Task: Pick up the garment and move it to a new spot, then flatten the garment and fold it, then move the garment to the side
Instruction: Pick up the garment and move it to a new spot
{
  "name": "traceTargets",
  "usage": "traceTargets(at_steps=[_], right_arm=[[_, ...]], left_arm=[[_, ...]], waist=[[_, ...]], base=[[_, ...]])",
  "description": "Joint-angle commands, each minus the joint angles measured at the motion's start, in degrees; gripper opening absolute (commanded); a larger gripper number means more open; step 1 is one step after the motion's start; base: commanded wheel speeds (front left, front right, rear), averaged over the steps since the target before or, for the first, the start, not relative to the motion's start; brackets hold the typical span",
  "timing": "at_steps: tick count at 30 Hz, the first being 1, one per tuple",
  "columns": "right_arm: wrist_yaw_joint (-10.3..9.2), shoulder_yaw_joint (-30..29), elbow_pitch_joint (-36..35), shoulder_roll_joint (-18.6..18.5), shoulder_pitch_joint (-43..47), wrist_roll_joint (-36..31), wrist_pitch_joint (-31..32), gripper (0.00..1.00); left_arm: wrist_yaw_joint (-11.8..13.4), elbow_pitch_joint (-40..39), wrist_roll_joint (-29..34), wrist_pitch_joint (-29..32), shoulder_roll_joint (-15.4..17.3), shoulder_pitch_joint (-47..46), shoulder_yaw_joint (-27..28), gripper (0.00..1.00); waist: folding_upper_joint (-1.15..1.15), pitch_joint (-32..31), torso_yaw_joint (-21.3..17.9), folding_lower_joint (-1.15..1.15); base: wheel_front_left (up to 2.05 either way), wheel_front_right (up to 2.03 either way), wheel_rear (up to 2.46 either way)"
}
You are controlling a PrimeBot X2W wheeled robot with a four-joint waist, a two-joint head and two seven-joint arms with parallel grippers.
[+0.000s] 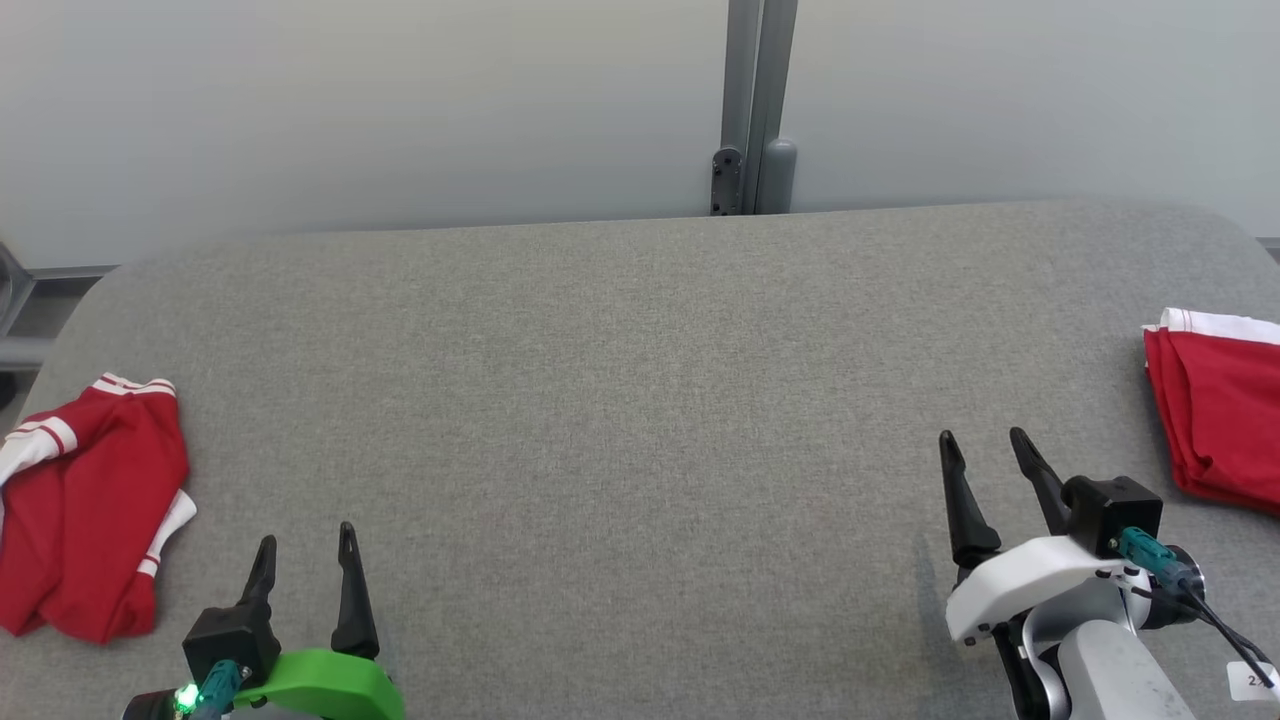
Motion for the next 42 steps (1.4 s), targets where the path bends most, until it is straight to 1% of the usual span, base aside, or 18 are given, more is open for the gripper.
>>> traceTargets(at_steps=[1,7,11,17,22,28,32,35,38,42], right_arm=[[-0.08,0.13,-0.47,-0.15,0.89,0.30,-0.18,1.00],[-0.08,0.88,-0.32,-0.12,1.41,0.90,-0.18,1.00],[-0.08,2.69,0.33,-0.11,2.02,1.14,-0.18,1.00],[-0.08,4.29,0.31,-0.12,2.70,2.20,-0.17,1.00],[-0.08,5.01,0.26,-0.14,3.18,2.98,-0.18,1.00],[-0.08,5.97,0.44,-0.17,3.33,3.65,-0.18,1.00],[-0.08,8.56,1.14,-0.17,0.99,4.05,-0.18,1.00],[-0.08,10.31,1.99,-0.22,-0.23,4.19,-0.18,1.00],[-0.08,11.37,2.68,-0.22,-1.63,4.06,-0.18,1.00],[-0.08,11.79,2.85,-0.22,-2.44,3.62,-0.18,1.00]], left_arm=[[0.17,-0.46,-0.13,-0.01,0.24,0.78,0.12,1.00],[0.06,-0.39,-0.94,-0.01,0.25,0.82,-0.26,1.00],[0.50,-0.50,-1.25,-0.01,0.25,1.08,-0.35,1.00],[0.72,-0.02,-0.92,-0.01,0.26,1.48,0.35,1.00],[0.60,0.30,-0.52,-0.01,0.27,1.81,2.10,1.00],[0.42,0.41,0.33,-0.01,0.26,2.44,4.80,1.00],[1.19,-0.98,-0.78,-0.01,0.22,3.33,7.71,1.00],[1.97,-1.87,-1.59,-0.01,0.18,4.04,8.74,1.00],[2.23,-2.26,-2.62,-0.01,0.19,4.31,9.95,1.00],[1.47,-1.56,-3.79,-0.01,0.19,4.10,10.15,1.00]], waist=[[0.00,-0.15,0.01,0.00],[0.00,0.04,1.40,0.00],[0.00,0.22,4.10,0.00],[0.00,0.21,11.08,0.00],[0.00,0.12,18.17,0.00],[0.00,0.26,25.54,0.00],[0.00,1.85,26.85,0.00],[0.00,2.86,27.40,0.00],[0.00,3.72,27.72,0.00],[0.00,4.74,27.79,0.00]], base=[[0.00,0.00,0.00],[0.00,0.00,0.00],[0.00,0.00,0.00],[0.00,0.00,0.00],[0.00,0.00,0.00],[0.00,0.00,0.00],[0.00,0.00,0.00],[0.00,0.00,0.00],[0.00,0.00,0.00],[0.00,0.00,0.00]])
